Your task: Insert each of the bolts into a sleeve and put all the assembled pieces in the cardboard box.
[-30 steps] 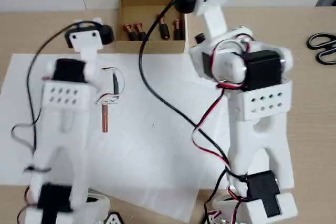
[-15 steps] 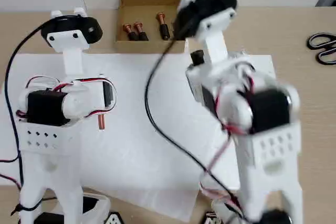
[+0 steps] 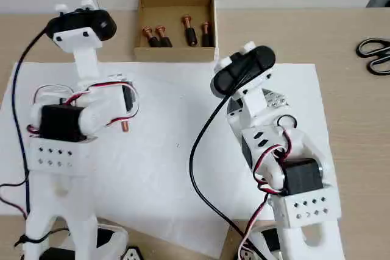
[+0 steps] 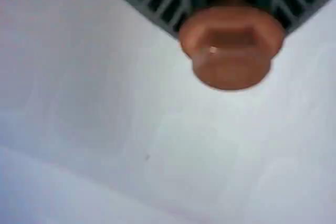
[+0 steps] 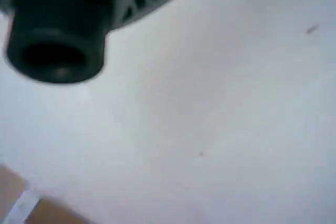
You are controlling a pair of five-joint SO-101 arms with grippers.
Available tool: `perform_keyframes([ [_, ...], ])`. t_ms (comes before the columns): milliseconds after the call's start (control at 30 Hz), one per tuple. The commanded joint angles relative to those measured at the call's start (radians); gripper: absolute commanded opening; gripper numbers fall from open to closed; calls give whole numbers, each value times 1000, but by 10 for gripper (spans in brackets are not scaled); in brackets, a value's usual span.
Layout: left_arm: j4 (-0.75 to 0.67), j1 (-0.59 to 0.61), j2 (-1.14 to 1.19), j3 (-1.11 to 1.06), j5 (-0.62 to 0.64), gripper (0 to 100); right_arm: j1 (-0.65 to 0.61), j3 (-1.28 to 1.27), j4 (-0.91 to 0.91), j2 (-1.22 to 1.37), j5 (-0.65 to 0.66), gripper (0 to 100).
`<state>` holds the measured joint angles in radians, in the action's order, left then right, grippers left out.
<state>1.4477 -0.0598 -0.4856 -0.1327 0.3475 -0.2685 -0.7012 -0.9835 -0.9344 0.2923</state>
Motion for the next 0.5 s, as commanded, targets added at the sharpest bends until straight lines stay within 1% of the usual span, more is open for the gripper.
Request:
perform_keyframes([
  [0, -133, -8, -31, -22, 9, 5, 8, -48, 31, -35, 9, 4],
  [67, -157, -8, -40, -22, 8, 5, 4, -84, 31, -39, -3, 4],
  [233, -166, -9, -176, -27, 5, 5, -47, -121, 28, -39, -173, 4],
  [300, -166, -26, -235, -28, 5, 5, -62, -124, 25, -39, -218, 6],
  [367, -166, -49, -275, -30, 5, 5, -84, -124, 48, -31, -221, 6],
  [467, -166, -109, -292, -30, 5, 5, -128, -166, 147, -30, -222, 4],
])
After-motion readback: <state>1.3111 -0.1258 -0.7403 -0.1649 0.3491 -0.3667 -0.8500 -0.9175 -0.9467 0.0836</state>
